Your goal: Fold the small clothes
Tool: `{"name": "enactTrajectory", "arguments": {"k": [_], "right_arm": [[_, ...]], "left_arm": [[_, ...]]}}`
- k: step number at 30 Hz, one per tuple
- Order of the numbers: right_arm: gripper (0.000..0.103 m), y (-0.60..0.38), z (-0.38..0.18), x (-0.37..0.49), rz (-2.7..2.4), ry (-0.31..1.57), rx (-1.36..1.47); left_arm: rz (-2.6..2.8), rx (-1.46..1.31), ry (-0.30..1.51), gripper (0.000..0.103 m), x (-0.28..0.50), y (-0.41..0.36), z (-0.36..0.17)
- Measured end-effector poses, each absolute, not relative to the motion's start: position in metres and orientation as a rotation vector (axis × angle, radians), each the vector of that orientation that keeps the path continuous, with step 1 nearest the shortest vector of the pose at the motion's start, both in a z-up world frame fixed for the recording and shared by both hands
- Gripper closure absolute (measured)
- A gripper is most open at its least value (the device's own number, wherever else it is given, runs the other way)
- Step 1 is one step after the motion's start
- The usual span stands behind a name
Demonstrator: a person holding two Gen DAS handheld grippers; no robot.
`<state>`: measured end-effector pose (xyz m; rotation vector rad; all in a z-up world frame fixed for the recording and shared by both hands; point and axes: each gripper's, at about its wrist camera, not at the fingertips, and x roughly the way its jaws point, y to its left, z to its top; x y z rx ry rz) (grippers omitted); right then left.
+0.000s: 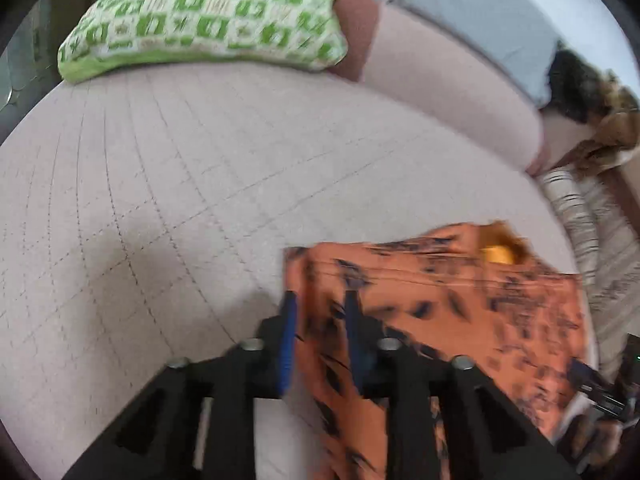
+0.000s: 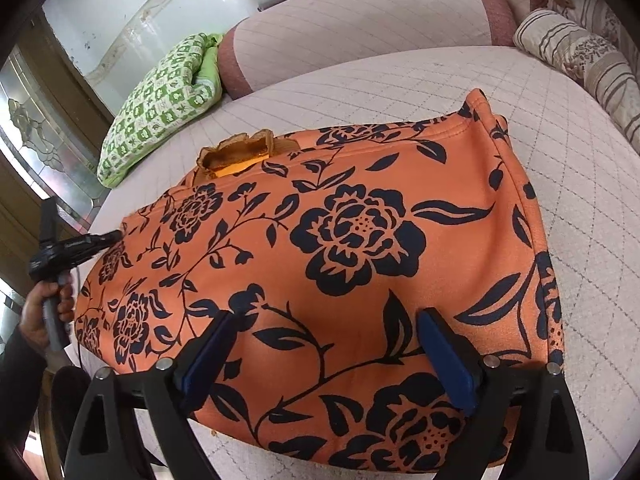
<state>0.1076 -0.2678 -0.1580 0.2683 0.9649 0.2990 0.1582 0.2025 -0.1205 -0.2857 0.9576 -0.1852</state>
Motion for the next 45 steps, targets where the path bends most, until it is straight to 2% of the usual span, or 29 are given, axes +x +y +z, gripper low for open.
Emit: {"name": "enactTrajectory", "arguments": {"k": [2, 4, 5, 6, 7, 9, 11, 13, 15, 16, 19, 22, 28, 31, 33, 36, 40, 45], "right_arm": [[0.01, -0.267, -0.158, 0.108, 0.298, 0.963, 0.266], [0.009, -0.268, -0.158, 0.107, 0.297, 0.961, 0.276], [0.009, -0.268, -0.158, 0.107, 0.297, 0.96, 0.28], [0.009, -0.268, -0.158, 0.108, 0.297, 0.959, 0.285], [0.008, -0.268, -0.159, 0.108, 0.295, 0.958, 0.289], [0.007, -0.267, -0.159, 0.109, 0.298, 0.959, 0.293], [0.007, -0.269, -0.157, 0.11, 0.3, 0.968, 0.312], [0.007, -0.277, -0.155, 0.109, 0.308, 0.965, 0.375], [0.007, -0.286, -0.151, 0.105, 0.305, 0.955, 0.449], [0.007, -0.291, -0.147, 0.101, 0.307, 0.937, 0.492], [0.007, -0.295, -0.14, 0.092, 0.354, 0.892, 0.524], [0.007, -0.302, -0.165, 0.102, 0.329, 0.969, 0.579], [0.007, -0.312, -0.145, 0.088, 0.335, 0.851, 0.63], [0.007, -0.312, -0.126, 0.081, 0.356, 0.762, 0.614], [0.007, -0.316, -0.13, 0.089, 0.304, 0.786, 0.608], [0.006, -0.33, -0.167, 0.106, 0.208, 0.94, 0.675], [0.006, -0.324, -0.14, 0.104, 0.203, 0.908, 0.624], [0.006, -0.317, -0.109, 0.123, 0.248, 0.844, 0.562]], "left_arm": [[-0.239, -0.298, 0.899, 0.067, 0.135, 0.201, -0.104], [-0.262, -0.313, 0.903, 0.066, 0.116, 0.2, -0.102], [-0.257, -0.322, 0.943, 0.068, 0.112, 0.199, -0.111], [-0.228, -0.321, 0.993, 0.084, 0.111, 0.199, -0.123], [-0.17, -0.319, 1.06, 0.085, 0.112, 0.204, -0.144], [-0.171, -0.432, 1.056, 0.083, 0.108, 0.216, -0.153], [-0.152, -0.43, 1.007, 0.08, 0.102, 0.214, -0.134], [-0.163, -0.382, 0.954, 0.062, 0.092, 0.206, -0.116], [-0.175, -0.347, 0.923, 0.052, 0.081, 0.198, -0.104], [-0.171, -0.338, 0.911, 0.05, 0.076, 0.194, -0.1], [-0.171, -0.283, 0.918, 0.05, 0.059, 0.18, -0.107], [-0.067, -0.202, 1.053, 0.05, 0.073, 0.17, -0.149], [-0.031, -0.155, 0.962, 0.05, 0.061, 0.157, -0.109], [-0.012, -0.122, 0.931, 0.043, 0.057, 0.144, -0.095], [0.0, -0.12, 0.928, 0.042, 0.055, 0.14, -0.093], [0.011, -0.142, 0.934, 0.038, 0.048, 0.136, -0.088], [0.017, -0.152, 0.91, 0.033, 0.049, 0.13, -0.09], [-0.002, -0.13, 0.9, 0.033, 0.051, 0.121, -0.088]]}}
